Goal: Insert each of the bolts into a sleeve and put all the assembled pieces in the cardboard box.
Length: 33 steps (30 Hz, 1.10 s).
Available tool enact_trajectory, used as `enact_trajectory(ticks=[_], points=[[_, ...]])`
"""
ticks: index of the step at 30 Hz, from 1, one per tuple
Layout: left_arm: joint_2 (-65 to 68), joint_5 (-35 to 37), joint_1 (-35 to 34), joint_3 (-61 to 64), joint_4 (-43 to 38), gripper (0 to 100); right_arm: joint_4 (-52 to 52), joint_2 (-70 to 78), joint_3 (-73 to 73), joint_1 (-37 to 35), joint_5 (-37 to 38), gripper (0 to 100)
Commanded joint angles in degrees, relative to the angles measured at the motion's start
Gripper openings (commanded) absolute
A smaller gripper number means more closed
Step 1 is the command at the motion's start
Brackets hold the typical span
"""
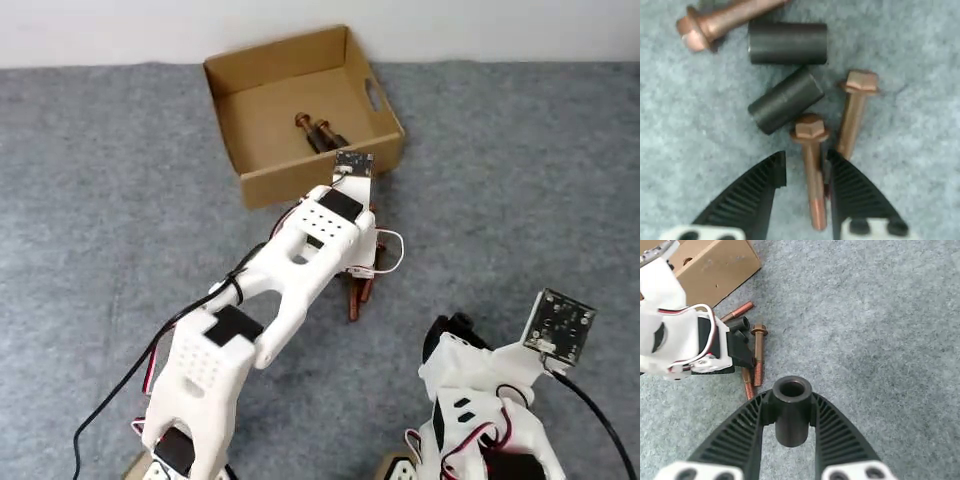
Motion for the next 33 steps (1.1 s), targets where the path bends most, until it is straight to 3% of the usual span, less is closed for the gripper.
enact_trajectory(ticks=[1, 6, 10, 20, 26, 33], points=[[2.46, 0.26, -0.35, -5.05, -0.44, 14, -1.36, -0.13, -0.09, 0.48, 0.62, 0.8], [6.77, 0.35, -1.85, -11.12, 2.99, 13, -1.36, -0.13, -0.09, 0.48, 0.62, 0.8], [9.32, 0.0, -1.85, -15.6, 7.38, 0, -1.36, -0.13, -0.09, 0.48, 0.62, 0.8], [9.85, 2.37, 3.34, -31.87, 25.49, 0, -1.36, -0.13, -0.09, 0.48, 0.62, 0.8], [3.96, 2.29, 7.03, -36.0, 25.32, 0, -1.36, -0.13, -0.09, 0.4, 0.62, 0.8], [-9.49, 2.29, 7.91, -27.12, 25.32, 0, -1.36, -0.13, -0.09, 0.4, 0.62, 0.8]])
